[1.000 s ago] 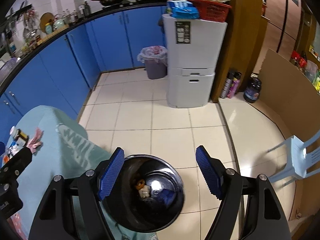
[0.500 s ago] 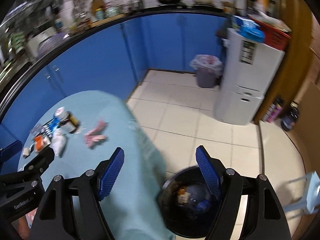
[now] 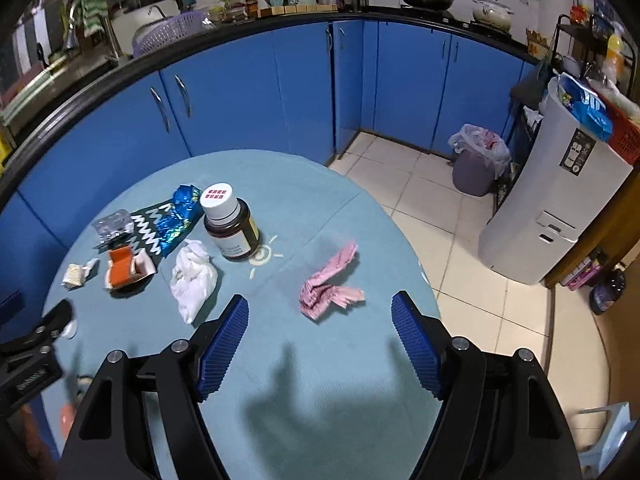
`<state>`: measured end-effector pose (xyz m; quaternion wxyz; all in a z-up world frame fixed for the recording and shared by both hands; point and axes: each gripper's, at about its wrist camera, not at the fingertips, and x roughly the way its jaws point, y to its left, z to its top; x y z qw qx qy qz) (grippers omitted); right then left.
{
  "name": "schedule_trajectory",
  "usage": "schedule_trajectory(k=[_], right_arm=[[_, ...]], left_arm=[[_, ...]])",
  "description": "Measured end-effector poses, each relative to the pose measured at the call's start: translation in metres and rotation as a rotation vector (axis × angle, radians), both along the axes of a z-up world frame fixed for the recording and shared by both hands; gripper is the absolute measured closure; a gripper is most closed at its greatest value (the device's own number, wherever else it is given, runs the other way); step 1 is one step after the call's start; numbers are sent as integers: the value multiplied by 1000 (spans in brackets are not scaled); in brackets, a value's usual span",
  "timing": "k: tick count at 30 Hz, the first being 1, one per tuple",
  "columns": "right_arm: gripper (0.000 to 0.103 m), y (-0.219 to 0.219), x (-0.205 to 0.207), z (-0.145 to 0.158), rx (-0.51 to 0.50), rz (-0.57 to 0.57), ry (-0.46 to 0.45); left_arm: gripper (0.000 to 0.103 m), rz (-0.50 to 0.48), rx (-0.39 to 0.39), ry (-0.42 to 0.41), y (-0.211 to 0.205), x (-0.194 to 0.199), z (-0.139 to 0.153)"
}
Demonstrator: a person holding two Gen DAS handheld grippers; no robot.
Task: Collect trash
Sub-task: 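Move both open tools back over the table toward the remaining items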
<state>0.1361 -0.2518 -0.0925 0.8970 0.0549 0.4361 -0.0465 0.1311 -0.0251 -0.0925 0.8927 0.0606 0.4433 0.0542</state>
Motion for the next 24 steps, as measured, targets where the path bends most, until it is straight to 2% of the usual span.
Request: schedule_trajectory(k=[8,15,22,23,24], right_arm=[[31,13,25,-17,-74,-36,55],[31,13,40,-31,-124,-67,96],[32,8,46,-43,-109,-84,143],[33,6,47,-45,-101,-86,149],[40,5,48,-47,-90,-86,157]], left_arm=[[5,98,-35,58,58,9,-30],[5,135,-76,128,79,19,-58],[15,177,-117,173,95,26,-73],[16,181,-113,170,95,26,-73],[19,180,-114,169,95,27,-73]])
